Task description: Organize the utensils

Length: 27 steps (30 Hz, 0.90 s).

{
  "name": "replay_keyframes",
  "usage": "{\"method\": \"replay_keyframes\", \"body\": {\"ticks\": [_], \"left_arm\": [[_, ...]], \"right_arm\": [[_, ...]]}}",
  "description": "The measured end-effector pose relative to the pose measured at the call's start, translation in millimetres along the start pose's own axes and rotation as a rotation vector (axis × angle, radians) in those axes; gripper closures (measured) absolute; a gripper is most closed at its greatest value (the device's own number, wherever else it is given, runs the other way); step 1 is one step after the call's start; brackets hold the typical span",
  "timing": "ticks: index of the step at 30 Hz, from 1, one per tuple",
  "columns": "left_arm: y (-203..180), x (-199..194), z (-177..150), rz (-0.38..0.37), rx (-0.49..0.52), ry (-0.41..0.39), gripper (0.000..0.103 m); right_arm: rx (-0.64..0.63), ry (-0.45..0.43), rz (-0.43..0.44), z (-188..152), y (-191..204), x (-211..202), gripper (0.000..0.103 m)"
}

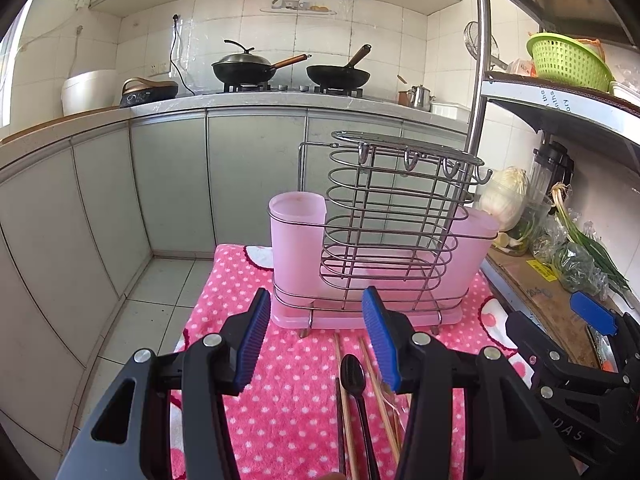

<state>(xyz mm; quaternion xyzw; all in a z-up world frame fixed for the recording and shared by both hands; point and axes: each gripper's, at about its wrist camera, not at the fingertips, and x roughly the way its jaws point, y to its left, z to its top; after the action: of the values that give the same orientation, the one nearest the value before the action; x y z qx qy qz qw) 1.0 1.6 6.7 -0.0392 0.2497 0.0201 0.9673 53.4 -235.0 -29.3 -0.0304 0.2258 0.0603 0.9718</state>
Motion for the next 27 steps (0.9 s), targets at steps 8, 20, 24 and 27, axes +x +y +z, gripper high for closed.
{"method": "replay_keyframes", "body": {"ticks": [8,20,24,27], "left_arm": [[2.0,2.2,-2.2,0.004,-0.004,0.005,0.055],[3.0,1.3,-2.0,0.006,-0.005,0.003,0.055],[2.2,1.1,-3.2,0.008,-0.005,0.003,0.055],[2.3,1.9,-4.2,0.009,-0.005,0.005,0.055]], "right_arm": [[0.005,-0.001,-0.001,-0.7,-2.0,0.4,0.008],[0.001,-0.001,0.006,-2.6,0.0,-0.3,0.008],[0.003,-0.004,0.008,-3.7,0.7,-1.6,0.008],[0.005,-0.003,0.008,-3.5,0.3,-2.0,0.008]]}}
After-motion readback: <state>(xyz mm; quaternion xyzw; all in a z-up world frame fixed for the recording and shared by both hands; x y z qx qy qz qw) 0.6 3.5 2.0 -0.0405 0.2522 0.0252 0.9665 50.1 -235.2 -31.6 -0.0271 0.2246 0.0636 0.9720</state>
